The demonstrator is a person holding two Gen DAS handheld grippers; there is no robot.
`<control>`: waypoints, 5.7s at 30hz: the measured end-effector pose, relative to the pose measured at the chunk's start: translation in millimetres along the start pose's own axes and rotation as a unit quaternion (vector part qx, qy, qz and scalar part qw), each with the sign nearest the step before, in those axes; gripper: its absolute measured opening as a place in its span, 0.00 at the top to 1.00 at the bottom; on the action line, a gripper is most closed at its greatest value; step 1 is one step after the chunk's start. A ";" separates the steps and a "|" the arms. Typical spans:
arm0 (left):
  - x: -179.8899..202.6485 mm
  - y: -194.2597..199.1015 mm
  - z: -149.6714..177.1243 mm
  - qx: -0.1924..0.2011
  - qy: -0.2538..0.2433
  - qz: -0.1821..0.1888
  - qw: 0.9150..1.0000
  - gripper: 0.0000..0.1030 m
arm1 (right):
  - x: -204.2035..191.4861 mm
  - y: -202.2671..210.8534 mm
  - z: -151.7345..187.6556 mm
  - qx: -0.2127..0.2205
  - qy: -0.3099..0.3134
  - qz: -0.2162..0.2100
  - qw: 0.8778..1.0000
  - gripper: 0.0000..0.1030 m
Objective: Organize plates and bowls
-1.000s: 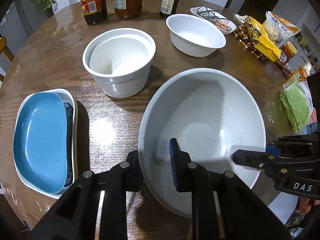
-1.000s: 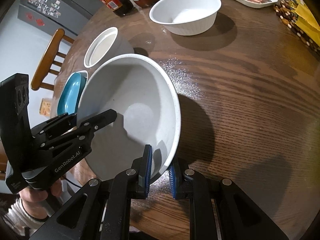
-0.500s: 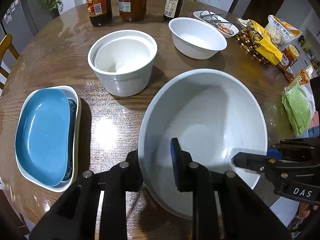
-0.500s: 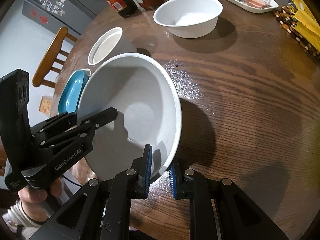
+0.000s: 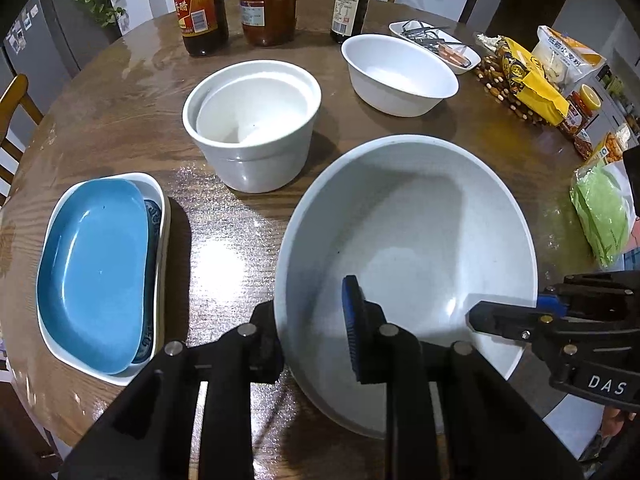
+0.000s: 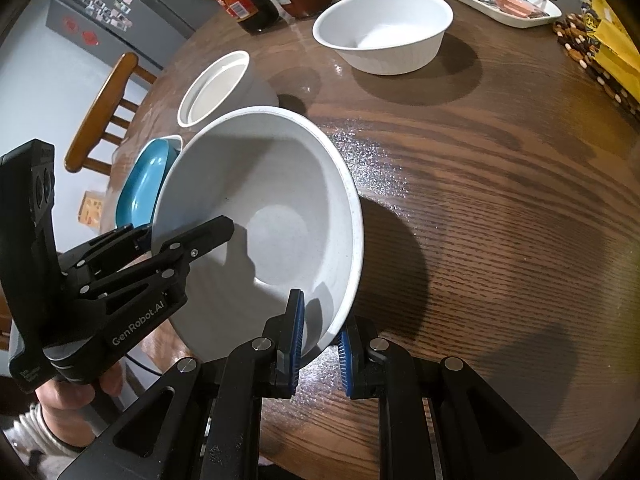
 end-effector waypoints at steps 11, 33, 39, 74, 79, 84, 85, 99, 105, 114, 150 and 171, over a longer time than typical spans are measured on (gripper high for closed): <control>4.1 -0.7 -0.6 0.003 -0.013 -0.002 1.000 0.75 | 4.0 7.6 2.6 0.010 -0.003 0.008 1.000 0.83; 7.8 -8.0 -1.5 -0.007 -0.012 -0.009 1.000 0.71 | 3.6 11.0 -2.4 0.018 -0.007 0.020 1.000 0.83; 7.7 -6.0 -2.7 -0.005 -0.013 -0.010 1.000 0.62 | 6.0 15.2 -6.7 0.027 -0.008 0.028 0.999 0.70; -2.1 47.0 -73.4 0.095 0.000 -0.048 0.994 0.01 | 76.7 77.3 -19.0 0.139 -0.141 -0.002 0.980 0.39; 11.1 47.5 -94.7 0.098 -0.018 -0.030 0.995 0.01 | 85.1 99.4 -25.8 0.171 -0.153 0.008 0.973 0.39; 27.0 57.6 -123.7 0.118 -0.040 -0.024 0.992 0.01 | 88.6 122.0 -29.3 0.195 -0.151 0.016 0.969 0.38; 29.0 59.5 -127.1 0.122 -0.043 -0.023 0.991 0.01 | 89.3 126.1 -30.3 0.198 -0.150 0.019 0.968 0.38; 46.8 57.7 -193.1 0.147 -0.072 -0.029 0.986 0.01 | 90.5 155.8 -99.8 0.245 -0.114 0.041 0.962 0.31; 38.3 10.0 -201.9 0.111 -0.049 -0.044 0.992 0.01 | 106.9 113.5 -134.1 0.211 -0.120 0.043 0.969 0.31; 21.3 -41.7 -203.2 0.058 -0.035 -0.071 0.995 0.01 | 124.9 51.7 -159.5 0.170 -0.139 0.028 0.975 0.31; 53.5 -66.3 -179.1 0.047 -0.107 -0.065 0.991 0.84 | 100.3 -2.9 -158.2 0.124 -0.106 -0.017 0.986 0.80; 83.1 25.8 -156.8 0.162 -0.116 -0.064 0.978 0.83 | 65.9 85.7 -115.5 0.215 -0.054 0.012 0.975 0.80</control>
Point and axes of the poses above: each gripper's, at about its wrist camera, not at the fingertips, and y roughly against the way its jaws point, x to its right, z to its underside, the point moved 6 cm from there along -y, roughly the way its jaws point, and after that the axes turned 3 degrees about x, right-handed, at the moved point
